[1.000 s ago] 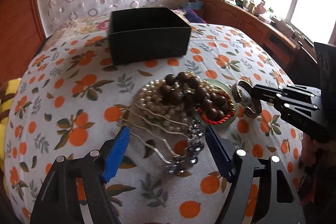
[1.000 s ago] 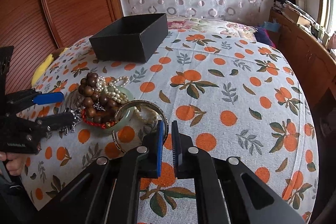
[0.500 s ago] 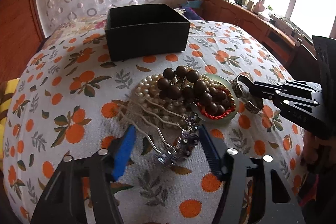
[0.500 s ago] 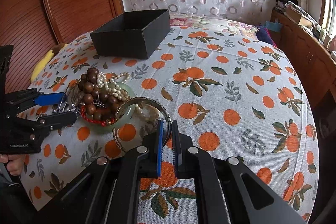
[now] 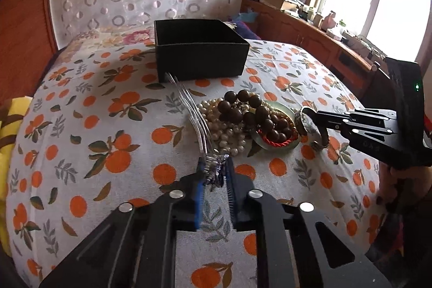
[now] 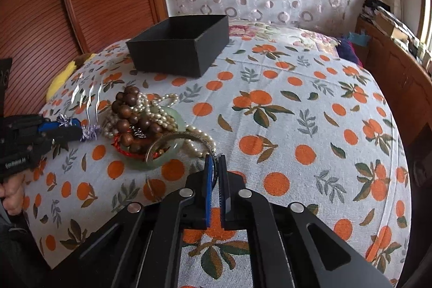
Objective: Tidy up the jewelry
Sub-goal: 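Grasp the silver crystal hair comb with the left tool while the right tool grasps the silver bangle, then carry the comb and bangle over the black box and open both tools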
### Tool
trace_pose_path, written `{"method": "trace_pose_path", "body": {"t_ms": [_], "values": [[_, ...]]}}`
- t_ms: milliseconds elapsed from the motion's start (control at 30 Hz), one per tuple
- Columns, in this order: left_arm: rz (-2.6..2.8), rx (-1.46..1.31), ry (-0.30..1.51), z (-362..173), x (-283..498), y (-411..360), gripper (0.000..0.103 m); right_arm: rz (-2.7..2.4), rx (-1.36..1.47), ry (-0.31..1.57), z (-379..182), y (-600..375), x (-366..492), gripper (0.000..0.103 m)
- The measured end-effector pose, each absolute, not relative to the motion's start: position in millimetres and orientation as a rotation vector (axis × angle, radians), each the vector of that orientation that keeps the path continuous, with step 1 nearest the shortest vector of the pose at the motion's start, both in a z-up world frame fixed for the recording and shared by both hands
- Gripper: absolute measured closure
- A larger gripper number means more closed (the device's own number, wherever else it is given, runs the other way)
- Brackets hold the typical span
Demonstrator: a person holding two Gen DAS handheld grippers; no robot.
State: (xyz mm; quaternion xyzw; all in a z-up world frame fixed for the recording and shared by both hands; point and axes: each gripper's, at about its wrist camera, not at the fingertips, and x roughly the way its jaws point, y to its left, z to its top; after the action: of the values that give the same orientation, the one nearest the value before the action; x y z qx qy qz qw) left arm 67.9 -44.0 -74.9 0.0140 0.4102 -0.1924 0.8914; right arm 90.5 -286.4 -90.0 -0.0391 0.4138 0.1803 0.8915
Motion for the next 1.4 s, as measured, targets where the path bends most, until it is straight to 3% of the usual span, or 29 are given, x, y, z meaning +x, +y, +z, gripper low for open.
{"method": "trace_pose_path", "body": {"t_ms": [300, 700, 1100, 1400], "values": [[-0.41, -0.019, 0.816, -68.2, 67.4, -33.0, 0.094, 0.374, -0.081, 0.814, -74.1, -287.1, 85.5, 0.098], [-0.409, 0.07, 0.724, -20.9, 91.9, -44.6, 0.094, 0.417, -0.108, 0.71, -27.3, -268.3, 129.9, 0.098], [-0.41, 0.079, 0.713, 2.6, 158.8, -46.9, 0.094, 0.433, -0.155, 0.652, -7.1, -237.2, 194.6, 0.098], [-0.437, 0.049, 0.783, -15.4, 216.0, -55.6, 0.094, 0.444, -0.129, 0.67, -14.0, -238.2, 223.8, 0.098]]}}
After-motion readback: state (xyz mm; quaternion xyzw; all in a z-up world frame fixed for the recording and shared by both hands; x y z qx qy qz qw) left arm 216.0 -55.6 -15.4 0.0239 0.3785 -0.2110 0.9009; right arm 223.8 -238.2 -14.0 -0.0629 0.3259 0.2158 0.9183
